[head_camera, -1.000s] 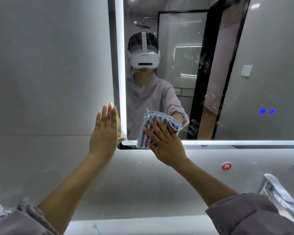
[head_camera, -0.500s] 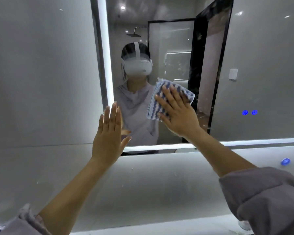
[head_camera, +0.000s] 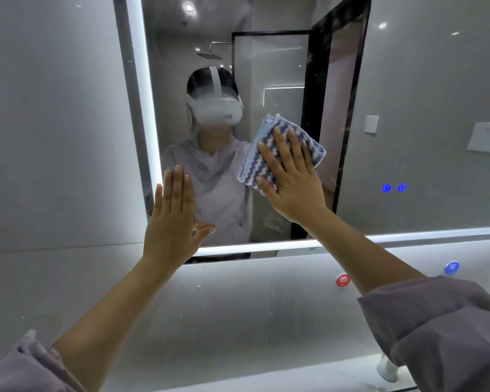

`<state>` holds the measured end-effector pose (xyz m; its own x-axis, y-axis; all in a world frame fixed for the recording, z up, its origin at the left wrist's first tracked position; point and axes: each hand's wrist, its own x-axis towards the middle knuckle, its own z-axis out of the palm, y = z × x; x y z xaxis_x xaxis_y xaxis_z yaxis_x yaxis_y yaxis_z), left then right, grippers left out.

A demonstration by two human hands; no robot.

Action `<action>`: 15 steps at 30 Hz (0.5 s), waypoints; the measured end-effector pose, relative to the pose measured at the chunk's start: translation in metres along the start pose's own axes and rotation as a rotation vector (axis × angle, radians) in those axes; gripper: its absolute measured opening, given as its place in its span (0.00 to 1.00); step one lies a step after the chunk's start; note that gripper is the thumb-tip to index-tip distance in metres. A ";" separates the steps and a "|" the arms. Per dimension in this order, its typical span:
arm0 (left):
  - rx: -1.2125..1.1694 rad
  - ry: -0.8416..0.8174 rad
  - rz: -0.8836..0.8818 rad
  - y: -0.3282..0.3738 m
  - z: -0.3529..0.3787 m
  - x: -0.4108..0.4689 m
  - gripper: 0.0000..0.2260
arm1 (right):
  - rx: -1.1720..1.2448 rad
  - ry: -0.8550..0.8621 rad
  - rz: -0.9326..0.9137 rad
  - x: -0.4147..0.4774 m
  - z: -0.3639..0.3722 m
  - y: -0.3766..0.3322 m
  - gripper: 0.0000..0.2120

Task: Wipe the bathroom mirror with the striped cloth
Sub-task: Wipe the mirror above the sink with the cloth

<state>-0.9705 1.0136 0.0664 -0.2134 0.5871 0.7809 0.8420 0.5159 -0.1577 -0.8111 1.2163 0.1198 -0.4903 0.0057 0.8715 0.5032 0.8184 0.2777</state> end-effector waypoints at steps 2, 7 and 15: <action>-0.007 0.008 0.000 0.000 0.001 0.000 0.50 | 0.003 -0.015 -0.015 -0.020 0.008 -0.003 0.29; -0.015 -0.004 -0.018 0.000 0.002 0.000 0.51 | 0.033 -0.093 -0.037 -0.083 0.029 -0.020 0.29; -0.022 0.007 -0.012 -0.001 0.007 0.001 0.49 | 0.040 -0.165 0.048 -0.129 0.047 -0.044 0.28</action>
<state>-0.9750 1.0180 0.0632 -0.2203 0.5767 0.7867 0.8499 0.5093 -0.1353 -0.8034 1.2061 -0.0239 -0.5783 0.1370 0.8042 0.5018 0.8370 0.2183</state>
